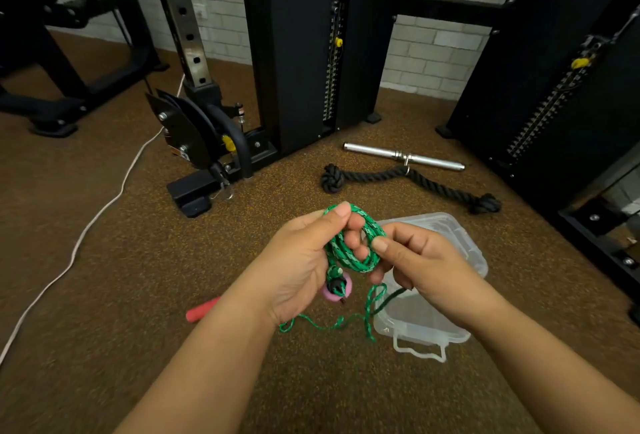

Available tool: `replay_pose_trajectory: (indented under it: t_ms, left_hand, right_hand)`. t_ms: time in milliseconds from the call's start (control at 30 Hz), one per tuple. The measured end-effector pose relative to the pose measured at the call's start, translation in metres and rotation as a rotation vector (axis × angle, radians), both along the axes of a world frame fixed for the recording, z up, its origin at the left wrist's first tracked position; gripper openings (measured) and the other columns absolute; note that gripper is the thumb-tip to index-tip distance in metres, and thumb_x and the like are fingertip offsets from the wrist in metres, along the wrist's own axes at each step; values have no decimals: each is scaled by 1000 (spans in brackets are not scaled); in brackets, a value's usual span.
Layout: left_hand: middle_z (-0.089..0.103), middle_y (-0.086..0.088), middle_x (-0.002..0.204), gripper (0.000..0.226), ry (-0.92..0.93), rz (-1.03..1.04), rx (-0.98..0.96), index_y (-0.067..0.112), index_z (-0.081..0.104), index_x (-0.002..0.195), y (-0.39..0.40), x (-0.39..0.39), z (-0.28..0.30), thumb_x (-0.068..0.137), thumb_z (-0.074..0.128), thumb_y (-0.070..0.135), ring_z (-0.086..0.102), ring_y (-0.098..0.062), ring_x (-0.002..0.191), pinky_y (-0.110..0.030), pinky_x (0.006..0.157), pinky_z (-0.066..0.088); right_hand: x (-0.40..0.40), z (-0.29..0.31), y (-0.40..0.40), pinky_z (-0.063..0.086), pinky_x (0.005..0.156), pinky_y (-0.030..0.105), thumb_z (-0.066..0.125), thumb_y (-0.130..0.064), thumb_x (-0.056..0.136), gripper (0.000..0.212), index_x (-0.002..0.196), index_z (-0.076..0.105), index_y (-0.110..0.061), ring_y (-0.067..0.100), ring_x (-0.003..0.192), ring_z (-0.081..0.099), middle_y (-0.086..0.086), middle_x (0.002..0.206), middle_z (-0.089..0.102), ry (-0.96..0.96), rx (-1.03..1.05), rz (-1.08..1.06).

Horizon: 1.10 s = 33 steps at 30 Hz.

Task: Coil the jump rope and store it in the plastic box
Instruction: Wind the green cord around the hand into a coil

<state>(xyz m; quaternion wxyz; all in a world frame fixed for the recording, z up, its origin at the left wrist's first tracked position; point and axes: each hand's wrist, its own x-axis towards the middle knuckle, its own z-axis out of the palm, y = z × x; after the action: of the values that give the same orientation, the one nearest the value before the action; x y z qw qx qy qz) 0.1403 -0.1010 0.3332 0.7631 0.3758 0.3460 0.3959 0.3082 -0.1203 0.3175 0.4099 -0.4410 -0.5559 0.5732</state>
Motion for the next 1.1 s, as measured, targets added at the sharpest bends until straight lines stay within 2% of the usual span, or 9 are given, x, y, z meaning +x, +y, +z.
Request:
replay_pose_trajectory:
  t_ms: [100, 200, 333, 467, 600, 767, 933, 1067, 1100]
  left_hand:
    - [48, 0, 55, 25, -72, 45, -36, 12, 59, 76, 0, 5, 2, 92, 48, 29, 51, -13, 52, -41, 71, 38]
    - [45, 1, 52, 27, -93, 34, -31, 14, 56, 74, 1, 4, 4, 92, 47, 32, 50, -14, 51, -35, 63, 43]
    - [48, 0, 53, 30, 0, 54, 89, 12, 58, 74, 0, 4, 4, 94, 44, 29, 53, -16, 55, -25, 55, 46]
    - [55, 1, 57, 25, 3, 59, 155, 11, 65, 87, -2, 8, 1, 92, 48, 29, 59, -14, 58, -27, 57, 45]
    - [63, 5, 60, 29, -18, 45, 151, 5, 64, 90, -3, 9, 1, 83, 52, 30, 61, -13, 56, -31, 59, 47]
    - [75, -7, 87, 39, -46, -20, 76, 8, 60, 117, -1, 6, 2, 88, 47, 30, 67, -15, 65, -31, 67, 54]
    - [71, -6, 115, 48, -23, 55, 64, 9, 42, 134, 10, -8, 2, 99, 24, 36, 71, -18, 82, -30, 72, 57]
    - [69, 1, 120, 46, 54, 128, 79, 20, 31, 141, 15, -16, -3, 100, 21, 38, 68, -17, 105, -44, 90, 43]
    - [68, 3, 121, 45, 101, 126, 102, 23, 28, 143, 16, -16, -4, 100, 21, 38, 67, -15, 106, -44, 85, 39]
  right_hand:
    - [-7, -3, 1, 39, 47, 7, 45, -2, 93, 18, 96, 57, 10, 4, 51, 58, 6, 72, 62, 7, 7, -41]
    - [-11, -3, 2, 41, 47, 9, 46, -3, 93, 18, 98, 57, 9, 3, 51, 58, 10, 72, 60, 22, 1, -77]
    - [-12, -5, 4, 40, 50, 8, 49, -6, 93, 14, 87, 61, -4, 3, 55, 57, -1, 68, 61, -21, 50, -146]
    - [-17, -7, 3, 39, 48, 8, 48, -6, 93, 18, 81, 60, -10, 3, 55, 56, -9, 58, 60, -18, 93, -196]
    - [-19, -7, 1, 40, 48, 8, 46, -8, 94, 17, 86, 60, -3, 1, 53, 56, -9, 59, 59, 13, 57, -176]
    - [-14, -11, 0, 42, 52, 11, 47, -14, 95, 21, 92, 65, -5, 5, 54, 56, 1, 65, 60, -16, -24, -172]
    - [-6, -28, -4, 44, 61, 27, 49, -19, 95, 22, 95, 69, -28, 7, 57, 52, -14, 54, 55, -368, 25, -125]
    - [-8, -24, -13, 34, 58, 11, 52, -30, 94, 18, 95, 70, -26, -5, 62, 53, -29, 61, 57, -667, 245, 18]
    - [-10, -20, -14, 34, 59, 10, 52, -33, 94, 19, 95, 69, -26, -7, 68, 54, -29, 65, 58, -705, 294, 36]
